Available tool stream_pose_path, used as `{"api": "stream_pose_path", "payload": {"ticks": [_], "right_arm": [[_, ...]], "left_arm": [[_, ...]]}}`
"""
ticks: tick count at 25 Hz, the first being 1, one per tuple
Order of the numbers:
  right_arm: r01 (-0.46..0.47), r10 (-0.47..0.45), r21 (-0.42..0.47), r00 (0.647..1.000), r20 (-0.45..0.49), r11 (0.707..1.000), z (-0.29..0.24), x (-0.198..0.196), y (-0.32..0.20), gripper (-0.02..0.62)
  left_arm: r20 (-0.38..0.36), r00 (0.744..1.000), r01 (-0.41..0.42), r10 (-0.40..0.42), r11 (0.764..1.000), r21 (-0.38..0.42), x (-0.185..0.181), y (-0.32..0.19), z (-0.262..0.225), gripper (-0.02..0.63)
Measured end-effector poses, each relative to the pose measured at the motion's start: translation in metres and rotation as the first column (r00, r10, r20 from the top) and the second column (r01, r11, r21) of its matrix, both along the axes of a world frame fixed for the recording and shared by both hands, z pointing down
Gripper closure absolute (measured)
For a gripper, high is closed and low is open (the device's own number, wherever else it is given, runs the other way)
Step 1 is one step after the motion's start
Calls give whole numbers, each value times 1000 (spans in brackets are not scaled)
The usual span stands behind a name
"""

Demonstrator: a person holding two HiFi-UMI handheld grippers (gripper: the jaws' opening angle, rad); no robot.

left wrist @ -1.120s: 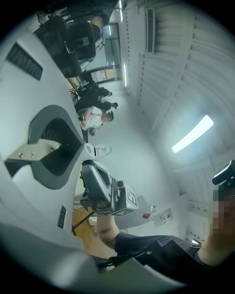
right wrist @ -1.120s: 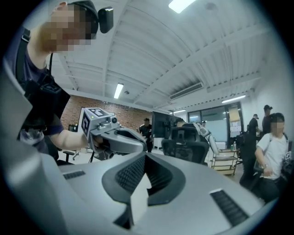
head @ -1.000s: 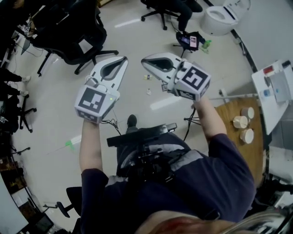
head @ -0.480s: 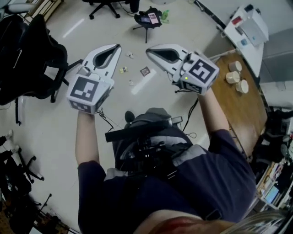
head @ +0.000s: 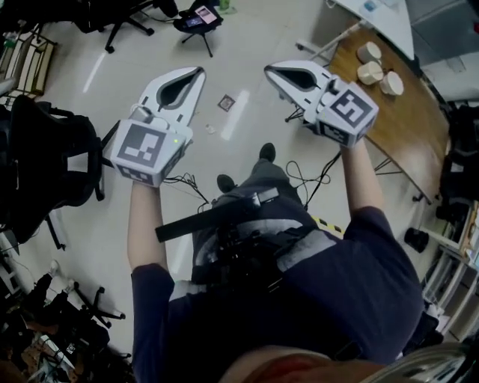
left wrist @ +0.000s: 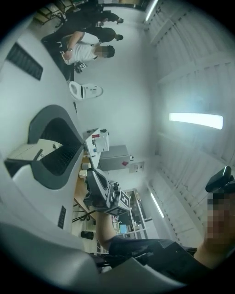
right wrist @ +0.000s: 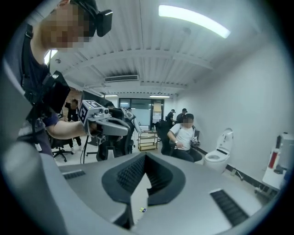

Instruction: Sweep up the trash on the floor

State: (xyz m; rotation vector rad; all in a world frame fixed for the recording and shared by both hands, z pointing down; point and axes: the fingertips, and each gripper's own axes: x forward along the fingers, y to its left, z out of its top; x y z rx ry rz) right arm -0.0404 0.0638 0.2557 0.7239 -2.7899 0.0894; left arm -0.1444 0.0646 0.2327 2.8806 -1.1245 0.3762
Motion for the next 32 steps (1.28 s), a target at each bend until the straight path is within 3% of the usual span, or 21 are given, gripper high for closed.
{"api": "stream_pose_path", "payload": {"ticks": [4, 8, 16, 24, 27, 32], "right_arm": [[-30, 30, -6, 999, 23, 1000, 4, 36, -22, 574], [-40, 40, 35, 999, -14, 999, 6, 68, -47, 574], [-40, 39, 26, 999, 10, 999, 10, 156, -85, 574], [-181, 181, 6, 983, 33, 983, 8, 251, -125, 574], [-233, 233, 9, 972, 38, 972, 8, 272, -135, 574], [-312, 312, 35, 950, 21, 949, 2, 293, -146, 574]], "left_arm": [[40, 998, -46, 45, 999, 11, 40, -18, -3, 600], [99, 993, -68, 68, 998, -1, 82, -46, -1, 600], [130, 984, -123, 125, 992, -21, 185, -102, -5, 600], [140, 959, -242, 245, 969, -43, 289, -143, 16, 600], [152, 943, -293, 297, 955, -46, 316, -155, 27, 600], [111, 925, -365, 363, 931, -8, 346, -175, 21, 600]]}}
